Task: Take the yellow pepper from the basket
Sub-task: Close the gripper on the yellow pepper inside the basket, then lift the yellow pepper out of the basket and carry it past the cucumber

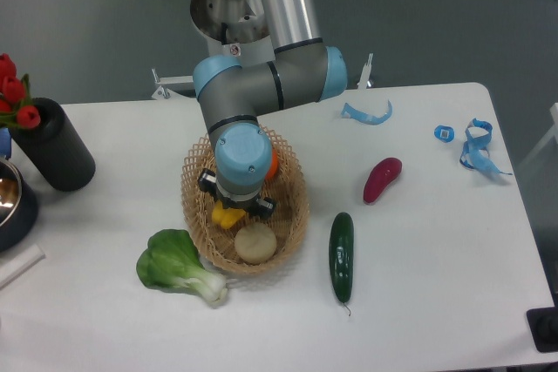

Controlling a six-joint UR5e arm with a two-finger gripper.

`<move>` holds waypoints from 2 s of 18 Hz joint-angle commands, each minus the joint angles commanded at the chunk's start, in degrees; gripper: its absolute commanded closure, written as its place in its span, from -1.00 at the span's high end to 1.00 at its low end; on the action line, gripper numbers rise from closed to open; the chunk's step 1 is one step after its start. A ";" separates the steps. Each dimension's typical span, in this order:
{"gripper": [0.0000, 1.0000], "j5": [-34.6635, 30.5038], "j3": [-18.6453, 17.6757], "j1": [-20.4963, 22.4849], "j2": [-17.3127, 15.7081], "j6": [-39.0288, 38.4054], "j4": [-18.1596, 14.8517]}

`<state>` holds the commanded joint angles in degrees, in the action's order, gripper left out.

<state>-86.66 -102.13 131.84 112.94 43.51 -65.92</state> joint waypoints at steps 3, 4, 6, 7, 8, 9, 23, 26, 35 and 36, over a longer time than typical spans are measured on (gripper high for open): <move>-0.05 0.09 0.09 0.35 -0.18 0.09 -0.17; -0.05 0.09 0.09 0.44 -0.26 0.09 -0.18; -0.05 0.09 0.09 0.79 -0.26 0.78 -0.26; -0.05 0.26 0.09 1.23 -0.35 1.92 -0.26; -0.05 0.79 0.17 1.93 -0.70 2.98 -0.18; -0.05 1.49 0.70 2.89 -1.66 3.51 -0.18; -0.04 7.91 7.03 17.57 -3.60 9.48 -0.09; -0.04 7.56 5.28 20.56 -3.69 14.84 -0.26; -0.04 6.42 10.89 31.37 -1.85 26.44 0.44; -0.04 6.42 12.20 31.81 -0.98 28.02 0.53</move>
<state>-80.24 -89.93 163.65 111.96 71.53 -65.39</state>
